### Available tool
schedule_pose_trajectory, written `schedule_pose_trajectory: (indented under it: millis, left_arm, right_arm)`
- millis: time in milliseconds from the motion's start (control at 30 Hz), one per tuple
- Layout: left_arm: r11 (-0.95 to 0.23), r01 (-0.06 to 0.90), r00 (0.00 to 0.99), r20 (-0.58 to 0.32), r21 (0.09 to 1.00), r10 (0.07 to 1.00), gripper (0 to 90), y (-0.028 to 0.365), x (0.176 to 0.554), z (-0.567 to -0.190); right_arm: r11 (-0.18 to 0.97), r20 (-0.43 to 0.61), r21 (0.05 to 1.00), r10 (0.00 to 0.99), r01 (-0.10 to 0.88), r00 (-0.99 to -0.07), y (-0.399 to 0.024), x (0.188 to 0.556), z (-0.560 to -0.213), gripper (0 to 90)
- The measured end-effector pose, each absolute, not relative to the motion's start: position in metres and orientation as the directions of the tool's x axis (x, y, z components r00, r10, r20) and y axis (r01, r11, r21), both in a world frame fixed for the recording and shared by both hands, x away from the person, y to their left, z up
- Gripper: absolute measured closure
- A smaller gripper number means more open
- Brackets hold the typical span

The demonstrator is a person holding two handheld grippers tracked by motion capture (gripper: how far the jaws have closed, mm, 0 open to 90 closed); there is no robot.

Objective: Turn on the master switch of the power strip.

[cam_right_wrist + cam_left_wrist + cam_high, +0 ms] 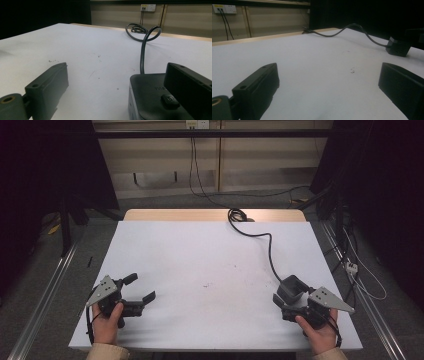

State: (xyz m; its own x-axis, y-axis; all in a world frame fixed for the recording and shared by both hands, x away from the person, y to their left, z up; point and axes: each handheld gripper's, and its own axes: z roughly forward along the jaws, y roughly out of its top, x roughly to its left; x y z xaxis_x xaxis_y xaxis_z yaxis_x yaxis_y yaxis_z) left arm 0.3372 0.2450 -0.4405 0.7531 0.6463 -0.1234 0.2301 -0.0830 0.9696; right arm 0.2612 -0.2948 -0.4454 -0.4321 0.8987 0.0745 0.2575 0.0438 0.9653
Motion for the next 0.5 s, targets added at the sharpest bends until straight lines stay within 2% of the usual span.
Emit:
schedule_pose_trajectory:
  millis: [500]
  left_arm:
    - [-0.085,0.231,0.758,-0.124,0.969,0.641,2.9,0.2434,0.3368,-0.4403]
  right_arm:
    - [0.042,0.076,0.965,0.898,0.258,-0.433,-0.2959,0.262,-0.4434,6.7]
